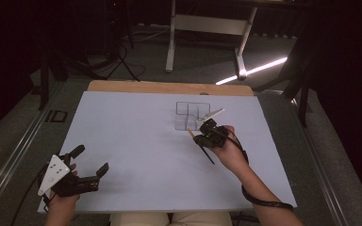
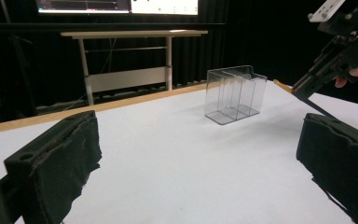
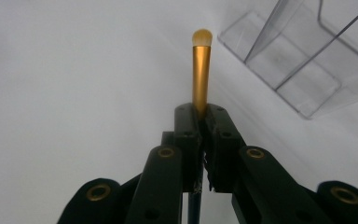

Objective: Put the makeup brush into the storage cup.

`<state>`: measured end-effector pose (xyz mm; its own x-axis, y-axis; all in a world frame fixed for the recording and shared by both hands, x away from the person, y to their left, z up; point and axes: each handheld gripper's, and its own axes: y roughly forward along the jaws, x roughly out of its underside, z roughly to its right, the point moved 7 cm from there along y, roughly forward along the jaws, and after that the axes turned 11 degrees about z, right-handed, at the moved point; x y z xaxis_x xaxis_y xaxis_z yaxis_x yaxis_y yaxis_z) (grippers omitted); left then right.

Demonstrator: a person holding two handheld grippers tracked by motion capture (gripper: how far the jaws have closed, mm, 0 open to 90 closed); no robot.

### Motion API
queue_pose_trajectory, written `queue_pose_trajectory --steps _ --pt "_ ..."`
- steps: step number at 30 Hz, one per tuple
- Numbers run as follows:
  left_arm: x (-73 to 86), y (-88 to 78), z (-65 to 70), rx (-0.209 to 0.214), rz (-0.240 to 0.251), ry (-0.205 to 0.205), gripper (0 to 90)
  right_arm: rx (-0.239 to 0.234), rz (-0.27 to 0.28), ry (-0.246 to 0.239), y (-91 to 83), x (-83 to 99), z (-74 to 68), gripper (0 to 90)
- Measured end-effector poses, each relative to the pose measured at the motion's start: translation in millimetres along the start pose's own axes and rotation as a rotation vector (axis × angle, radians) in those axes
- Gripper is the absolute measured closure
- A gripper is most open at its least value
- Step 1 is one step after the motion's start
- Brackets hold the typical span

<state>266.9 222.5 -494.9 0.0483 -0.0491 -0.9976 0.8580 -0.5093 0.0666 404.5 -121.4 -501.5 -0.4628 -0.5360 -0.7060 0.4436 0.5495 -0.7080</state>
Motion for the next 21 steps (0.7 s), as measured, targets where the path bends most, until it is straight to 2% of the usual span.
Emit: queue_pose_trajectory --steps 5,13,20,21 --pt "0.1 4.6 4.2 0.023 -0.002 -0.029 0.4 0.010 0.078 0.003 -10.8 -3.4 -1.2 84.3" --pt "-10.4 16.0 20.4 0.120 0.009 -0.094 0.3 -0.008 0.198 0.022 -23.7 -9.3 -8.5 84.3" --pt "-15.1 35.3 40.8 0.241 -0.055 -0.107 0.3 -0.012 0.269 0.033 -33.7 -16.3 -12.4 84.4" --pt "-14.7 38.9 42.9 0.236 -0.060 -0.102 0.3 -0.013 0.284 0.038 -36.0 -18.0 -12.9 84.3"
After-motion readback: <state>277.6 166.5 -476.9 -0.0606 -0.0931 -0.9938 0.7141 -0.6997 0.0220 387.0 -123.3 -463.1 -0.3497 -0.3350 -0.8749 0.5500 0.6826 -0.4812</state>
